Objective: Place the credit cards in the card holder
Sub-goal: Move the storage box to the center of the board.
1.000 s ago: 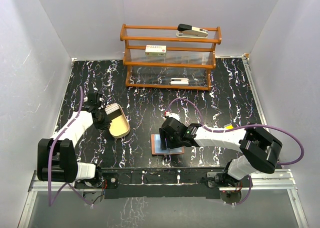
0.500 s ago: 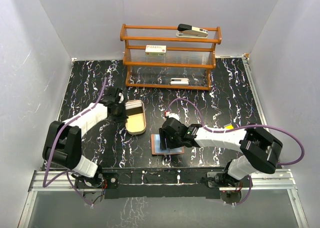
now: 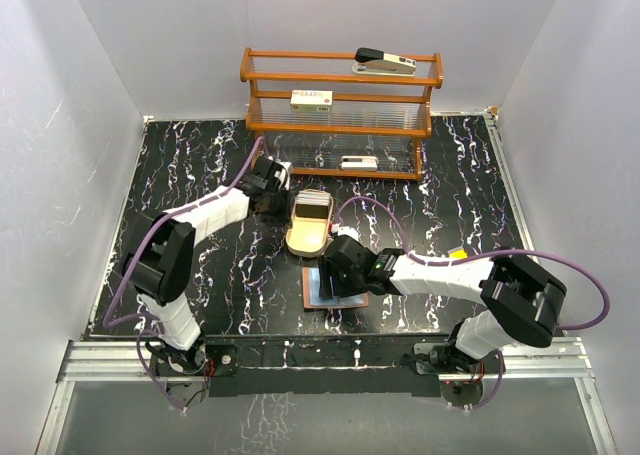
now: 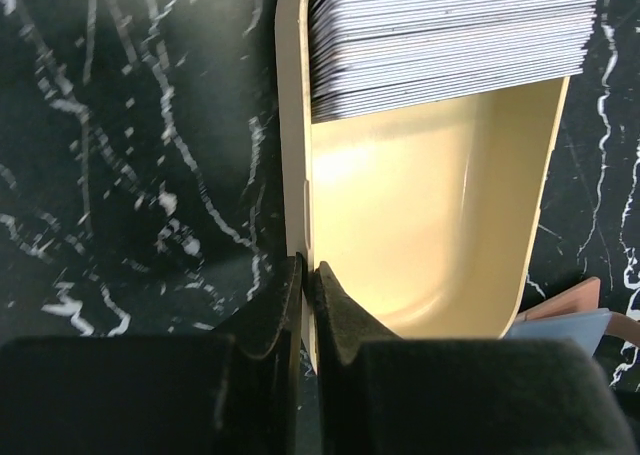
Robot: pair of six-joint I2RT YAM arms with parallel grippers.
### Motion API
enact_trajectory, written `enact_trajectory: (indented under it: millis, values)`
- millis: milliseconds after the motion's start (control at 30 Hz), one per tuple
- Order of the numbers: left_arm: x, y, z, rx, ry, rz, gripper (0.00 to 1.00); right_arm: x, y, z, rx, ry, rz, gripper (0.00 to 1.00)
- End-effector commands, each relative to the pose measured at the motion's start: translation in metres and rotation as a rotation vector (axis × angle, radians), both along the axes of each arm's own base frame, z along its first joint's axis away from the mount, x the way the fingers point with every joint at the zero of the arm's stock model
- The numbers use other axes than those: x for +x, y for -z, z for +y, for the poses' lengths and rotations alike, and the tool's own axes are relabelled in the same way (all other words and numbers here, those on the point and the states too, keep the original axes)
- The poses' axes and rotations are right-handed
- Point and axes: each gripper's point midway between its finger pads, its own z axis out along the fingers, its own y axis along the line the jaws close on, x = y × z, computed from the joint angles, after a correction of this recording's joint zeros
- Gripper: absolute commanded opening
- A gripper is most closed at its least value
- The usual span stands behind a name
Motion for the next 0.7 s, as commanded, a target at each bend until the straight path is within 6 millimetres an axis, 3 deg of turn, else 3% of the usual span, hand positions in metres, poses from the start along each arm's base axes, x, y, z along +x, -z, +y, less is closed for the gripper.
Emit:
enact_trajectory:
  millis: [0, 200, 367, 500, 667]
  values:
    - [0.014, -0.025, -0.036, -0.069, 0.108, -0.074, 0.07, 0.002, -0.013, 0.011, 0.057, -0.007, -0.023, 0.56]
    - [0.022, -0.040, -0.039, -0.071, 0.059, -0.081, 0.43, 0.003, -0.015, 0.017, 0.079, -0.006, -0.024, 0.56]
    - [0.009, -0.054, -0.024, -0.059, -0.036, -0.064, 0.61, 0.003, -0.018, 0.025, 0.113, -0.013, -0.016, 0.55]
    - [-0.023, -0.064, -0.021, -0.132, -0.046, -0.022, 0.62, 0.003, -0.016, 0.029, 0.123, -0.013, -0.005, 0.54]
    - [-0.082, -0.051, -0.019, -0.264, -0.052, 0.099, 0.64, 0.002, -0.020, 0.037, 0.166, -0.016, 0.002, 0.53]
